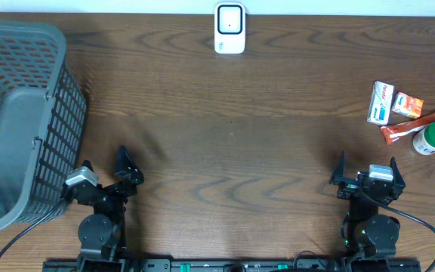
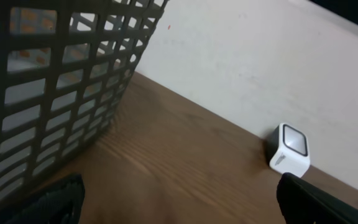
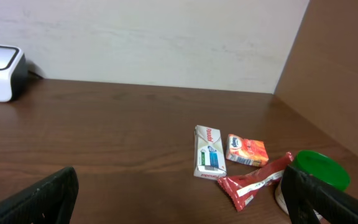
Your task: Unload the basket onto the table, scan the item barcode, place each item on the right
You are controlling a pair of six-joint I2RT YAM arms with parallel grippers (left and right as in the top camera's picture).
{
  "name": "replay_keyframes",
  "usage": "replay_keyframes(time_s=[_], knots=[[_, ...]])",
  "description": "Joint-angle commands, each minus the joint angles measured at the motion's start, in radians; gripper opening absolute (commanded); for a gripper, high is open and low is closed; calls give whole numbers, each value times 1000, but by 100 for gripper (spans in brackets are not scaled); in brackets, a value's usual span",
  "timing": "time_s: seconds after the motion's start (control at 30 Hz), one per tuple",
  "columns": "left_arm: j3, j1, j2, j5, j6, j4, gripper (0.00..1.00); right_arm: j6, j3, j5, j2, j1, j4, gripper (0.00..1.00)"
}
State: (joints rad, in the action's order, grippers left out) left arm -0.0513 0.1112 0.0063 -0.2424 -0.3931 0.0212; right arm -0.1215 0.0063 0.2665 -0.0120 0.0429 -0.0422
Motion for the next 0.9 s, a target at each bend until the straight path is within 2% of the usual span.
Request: replay_keyframes(time_s=[0.0, 0.17, 0.4, 0.8, 0.87], knots=[[27, -5, -5, -21, 54, -8, 98, -11, -1, 13, 5, 8, -4, 99], [48, -5, -5, -32, 67, 18, 98, -11, -1, 13, 5, 7, -4, 99], [47, -5, -5, 2, 226, 34, 98, -11, -1, 13, 5, 7, -4, 99], [47, -5, -5, 49, 225, 34, 98, -11, -1, 13, 5, 7, -4, 99], [47, -5, -5, 72, 274, 38, 98, -11, -1, 13, 5, 7, -4, 99]])
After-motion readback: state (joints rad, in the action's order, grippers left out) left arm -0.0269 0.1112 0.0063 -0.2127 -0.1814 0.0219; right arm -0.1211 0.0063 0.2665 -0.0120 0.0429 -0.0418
